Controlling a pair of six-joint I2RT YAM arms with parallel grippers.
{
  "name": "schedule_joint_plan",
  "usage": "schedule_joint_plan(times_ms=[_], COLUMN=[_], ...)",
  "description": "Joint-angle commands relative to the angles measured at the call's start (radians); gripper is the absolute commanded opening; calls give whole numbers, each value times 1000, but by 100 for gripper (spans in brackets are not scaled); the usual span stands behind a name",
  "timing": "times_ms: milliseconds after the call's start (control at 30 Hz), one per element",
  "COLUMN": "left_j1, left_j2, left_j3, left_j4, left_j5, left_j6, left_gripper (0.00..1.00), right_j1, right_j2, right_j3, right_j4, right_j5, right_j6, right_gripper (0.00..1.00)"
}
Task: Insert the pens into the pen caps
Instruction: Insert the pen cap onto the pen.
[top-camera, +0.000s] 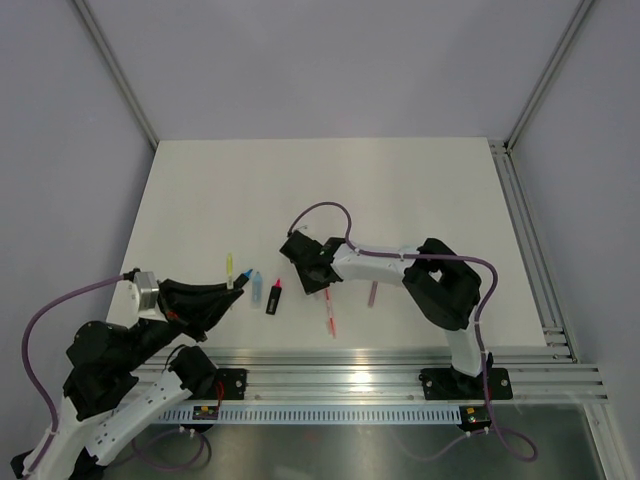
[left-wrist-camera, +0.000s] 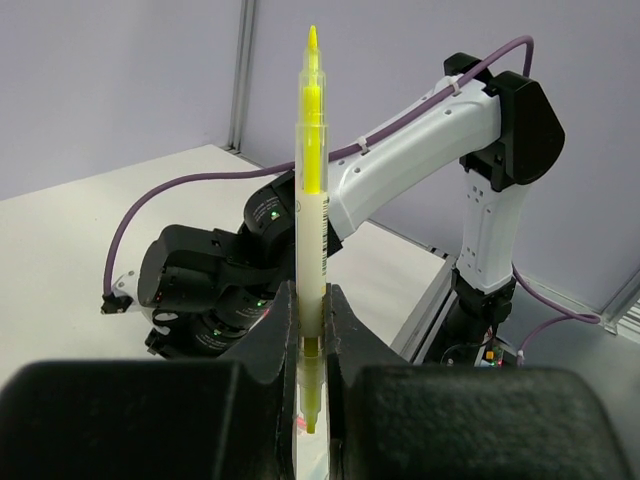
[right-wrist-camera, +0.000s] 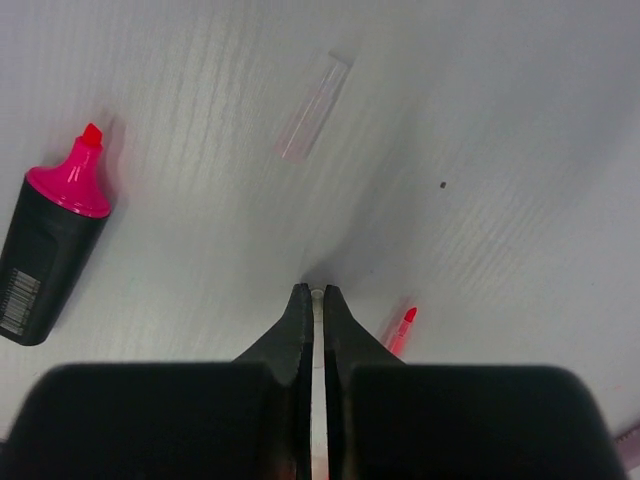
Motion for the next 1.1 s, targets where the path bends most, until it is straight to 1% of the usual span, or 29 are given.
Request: schedule_joint_plan(times_ms=[0, 133, 267, 333, 367, 467, 500, 533, 600, 733, 833, 1067], left_j1=[4, 4, 4, 4, 4, 4, 4, 4, 4, 4, 4, 4], left_j2=[41, 79, 127, 145, 150, 177, 186, 203, 213, 231, 257, 324], left_j3=[8, 6, -17, -20, -20, -26, -30, -38, -66, -113, -149, -225], left_j4=[45, 45, 74, 82, 87, 85, 84, 82, 91, 140, 182, 321], left_j5=[-37, -72, -83, -110, -121, -138, -138, -136, -130, -100, -66, 12], left_j6=[-28, -60, -111, -117, -122, -139, -145, -163, -183, -240, -270, -315], left_gripper=[0, 0, 0, 0, 0, 0, 0, 0, 0, 0, 0, 0], right_j1=[8, 10, 10, 8, 10, 8, 8, 10, 8, 8, 8, 8], right_j2=[-56, -147, -316, -374, -430, -547, -576, -631, -685, -828, -897, -960], right_j3=[-47, -115, -234, -308, -331, -417, -454, -469, -511, -558, -578, -585], right_j4=[111, 246, 372, 445, 464, 531, 579, 591, 620, 673, 708, 809], right_j5=[-7, 25, 61, 68, 73, 93, 107, 114, 134, 170, 197, 231], right_j6=[57, 94, 168, 186, 200, 219, 222, 225, 229, 226, 217, 209], right_gripper=[0, 0, 0, 0, 0, 0, 0, 0, 0, 0, 0, 0])
